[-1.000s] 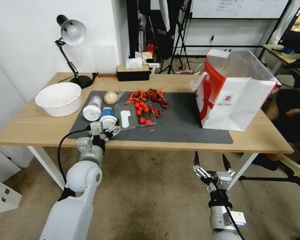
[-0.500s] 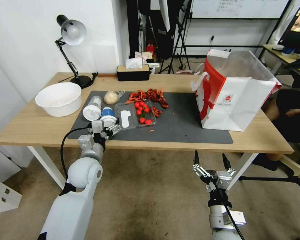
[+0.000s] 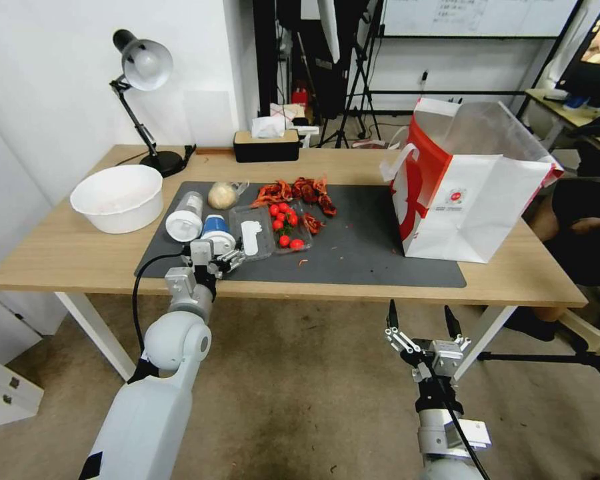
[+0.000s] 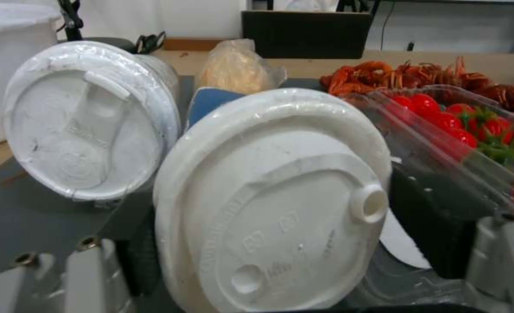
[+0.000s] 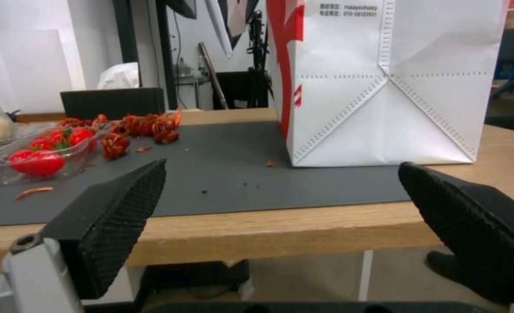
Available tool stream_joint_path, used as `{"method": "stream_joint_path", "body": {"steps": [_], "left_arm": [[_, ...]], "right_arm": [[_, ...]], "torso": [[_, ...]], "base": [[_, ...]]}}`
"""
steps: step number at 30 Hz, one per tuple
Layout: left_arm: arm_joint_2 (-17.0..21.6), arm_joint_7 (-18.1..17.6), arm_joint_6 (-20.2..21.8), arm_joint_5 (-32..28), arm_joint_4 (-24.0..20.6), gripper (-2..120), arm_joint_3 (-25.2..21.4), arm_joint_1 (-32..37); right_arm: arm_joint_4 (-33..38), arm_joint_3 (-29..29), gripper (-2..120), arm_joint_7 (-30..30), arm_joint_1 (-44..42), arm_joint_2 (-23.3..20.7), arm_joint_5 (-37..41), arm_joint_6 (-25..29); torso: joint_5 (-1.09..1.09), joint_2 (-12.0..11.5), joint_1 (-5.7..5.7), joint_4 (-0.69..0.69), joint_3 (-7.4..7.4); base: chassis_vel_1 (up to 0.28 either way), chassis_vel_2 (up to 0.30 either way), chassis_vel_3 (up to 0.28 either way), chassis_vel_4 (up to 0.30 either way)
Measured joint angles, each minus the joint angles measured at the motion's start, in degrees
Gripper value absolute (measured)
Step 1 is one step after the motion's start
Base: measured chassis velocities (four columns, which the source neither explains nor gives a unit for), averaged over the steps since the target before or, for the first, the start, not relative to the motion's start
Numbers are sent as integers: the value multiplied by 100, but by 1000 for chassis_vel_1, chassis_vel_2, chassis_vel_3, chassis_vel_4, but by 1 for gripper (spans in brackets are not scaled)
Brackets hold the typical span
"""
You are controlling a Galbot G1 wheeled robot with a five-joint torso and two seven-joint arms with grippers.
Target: Pick up the trash from the table and place it into the takeout bag.
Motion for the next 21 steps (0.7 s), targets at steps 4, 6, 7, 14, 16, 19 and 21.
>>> {"method": "stream_joint_path", "body": {"steps": [4,6,7,14,16,19,21], "left_arm": [[11,1,-3,16,0,76,-3,6],[23,4,-9,41,0,66,-9,13],[25,4,-10,45,0,66,-10,14],[62,50,-41,93,-10,66,-29,53],[108,195,-128,151,-34,66,-50,99],[155,311,-202,181,-79,66,-55,135],[194,384,-264,185,-116,66,-53,158]], "right_arm": [[0,-10,100,0,0,2,-1,0],[-1,-20,100,0,0,4,-3,0],[-1,-23,100,0,0,5,-3,0],[0,-42,100,0,-1,11,-11,0],[8,-46,100,0,-9,15,-13,0],[20,-47,100,0,-12,20,-14,0],[25,-47,100,0,-15,26,-14,1]], "torso": [[0,0,0,0,0],[0,0,0,0,-1],[0,0,0,0,-1],[0,0,0,0,-1],[-1,0,0,0,0],[-1,0,0,0,-1],[0,0,0,0,0]], "base": [[0,0,0,0],[0,0,0,0],[0,0,0,0],[0,0,0,0],[0,0,0,0],[0,0,0,0],[0,0,0,0]]}}
